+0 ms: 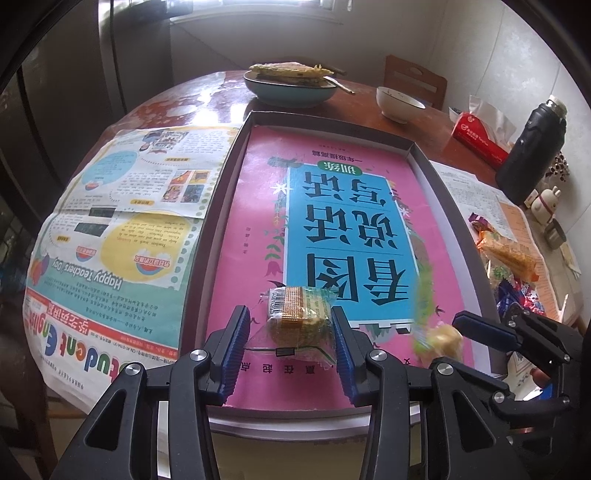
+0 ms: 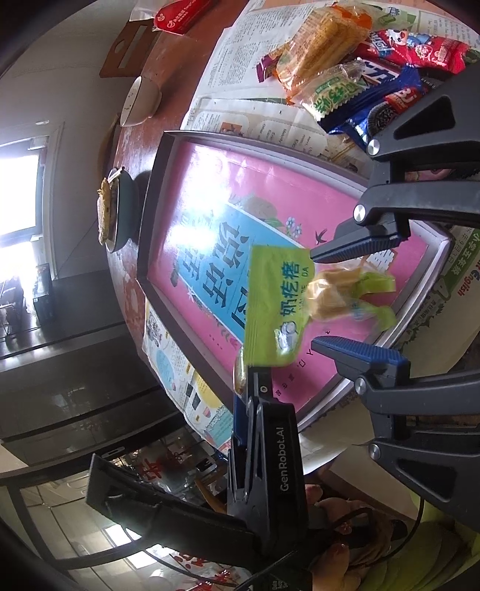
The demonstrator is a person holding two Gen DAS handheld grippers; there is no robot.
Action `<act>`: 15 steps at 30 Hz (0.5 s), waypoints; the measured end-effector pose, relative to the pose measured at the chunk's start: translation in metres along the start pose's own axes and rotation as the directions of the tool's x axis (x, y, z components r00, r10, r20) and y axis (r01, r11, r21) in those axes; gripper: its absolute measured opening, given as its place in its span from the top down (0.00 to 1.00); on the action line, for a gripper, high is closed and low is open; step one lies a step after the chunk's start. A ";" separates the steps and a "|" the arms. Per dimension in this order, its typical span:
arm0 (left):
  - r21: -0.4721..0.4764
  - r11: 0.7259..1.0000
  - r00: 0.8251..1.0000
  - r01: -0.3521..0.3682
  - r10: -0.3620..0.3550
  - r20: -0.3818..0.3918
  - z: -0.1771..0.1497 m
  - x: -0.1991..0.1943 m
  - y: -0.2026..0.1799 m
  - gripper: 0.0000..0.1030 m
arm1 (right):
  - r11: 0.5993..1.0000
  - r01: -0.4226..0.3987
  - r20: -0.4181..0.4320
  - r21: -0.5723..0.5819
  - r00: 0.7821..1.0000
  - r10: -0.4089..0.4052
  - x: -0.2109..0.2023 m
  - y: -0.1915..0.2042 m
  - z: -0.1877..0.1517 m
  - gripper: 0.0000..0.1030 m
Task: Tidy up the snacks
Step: 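Lower and open the left gripper on the tray while the right releases its snack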
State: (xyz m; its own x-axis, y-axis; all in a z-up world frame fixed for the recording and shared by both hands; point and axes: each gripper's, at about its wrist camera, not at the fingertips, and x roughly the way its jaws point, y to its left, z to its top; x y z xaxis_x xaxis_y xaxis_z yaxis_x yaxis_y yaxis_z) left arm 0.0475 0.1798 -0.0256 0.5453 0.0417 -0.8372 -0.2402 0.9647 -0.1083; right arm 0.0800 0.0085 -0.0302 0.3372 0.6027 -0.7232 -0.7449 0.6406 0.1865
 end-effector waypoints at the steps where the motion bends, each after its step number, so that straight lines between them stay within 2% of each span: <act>1: -0.001 1.000 1.000 0.002 -0.002 0.000 0.000 -0.001 0.000 0.56 | 1.000 0.001 0.003 0.001 1.000 -0.001 -0.001 0.000 0.000 0.60; 6: 0.001 1.000 1.000 0.008 -0.008 0.014 0.001 -0.008 -0.002 0.54 | 1.000 0.008 0.020 0.015 1.000 -0.008 -0.005 -0.001 0.000 0.57; 10: 0.001 1.000 0.999 0.015 -0.015 0.031 0.002 -0.016 -0.005 0.44 | 1.000 0.006 0.031 0.019 0.999 -0.007 -0.010 -0.001 -0.002 0.56; 15: -0.004 1.000 0.999 0.017 -0.017 0.049 0.003 -0.026 -0.008 0.39 | 1.000 0.003 0.054 0.029 0.999 -0.004 -0.019 -0.003 -0.003 0.52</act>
State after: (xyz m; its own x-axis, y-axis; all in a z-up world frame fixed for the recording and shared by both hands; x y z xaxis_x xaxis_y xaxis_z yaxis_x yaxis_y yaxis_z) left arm 0.0381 0.1717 -0.0017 0.5875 0.0383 -0.8083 -0.2339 0.9643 -0.1243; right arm 0.0741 -0.0068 -0.0191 0.3708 0.6246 -0.6873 -0.7267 0.6560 0.2040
